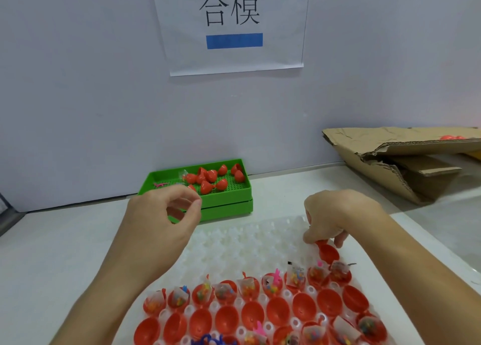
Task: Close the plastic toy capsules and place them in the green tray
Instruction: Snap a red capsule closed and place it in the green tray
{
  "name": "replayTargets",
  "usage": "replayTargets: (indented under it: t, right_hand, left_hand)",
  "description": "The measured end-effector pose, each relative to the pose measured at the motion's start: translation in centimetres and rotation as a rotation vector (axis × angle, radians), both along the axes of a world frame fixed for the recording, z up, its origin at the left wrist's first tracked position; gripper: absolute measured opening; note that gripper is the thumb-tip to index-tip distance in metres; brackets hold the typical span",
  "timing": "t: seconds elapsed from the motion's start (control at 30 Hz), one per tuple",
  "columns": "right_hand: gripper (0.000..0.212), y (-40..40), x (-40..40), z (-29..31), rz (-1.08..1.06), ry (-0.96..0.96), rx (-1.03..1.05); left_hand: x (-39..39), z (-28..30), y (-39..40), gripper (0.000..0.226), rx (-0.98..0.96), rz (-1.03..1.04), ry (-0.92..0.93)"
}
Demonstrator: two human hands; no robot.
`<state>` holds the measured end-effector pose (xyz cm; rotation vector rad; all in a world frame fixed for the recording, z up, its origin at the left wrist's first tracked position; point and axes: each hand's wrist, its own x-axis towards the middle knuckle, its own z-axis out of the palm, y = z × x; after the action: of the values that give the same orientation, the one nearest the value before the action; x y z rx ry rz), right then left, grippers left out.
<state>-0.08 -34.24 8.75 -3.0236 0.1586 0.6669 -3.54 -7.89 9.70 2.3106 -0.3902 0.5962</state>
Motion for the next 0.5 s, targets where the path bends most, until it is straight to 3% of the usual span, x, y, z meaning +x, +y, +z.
replayTargets:
  t: [0.5]
  right_hand:
    - [0.021, -0.6, -0.1, 1.0, 0.020, -0.088, 0.046]
  left_hand:
    - [-0.3, -0.1, -0.5, 0.012, 0.013, 0.002, 0.061]
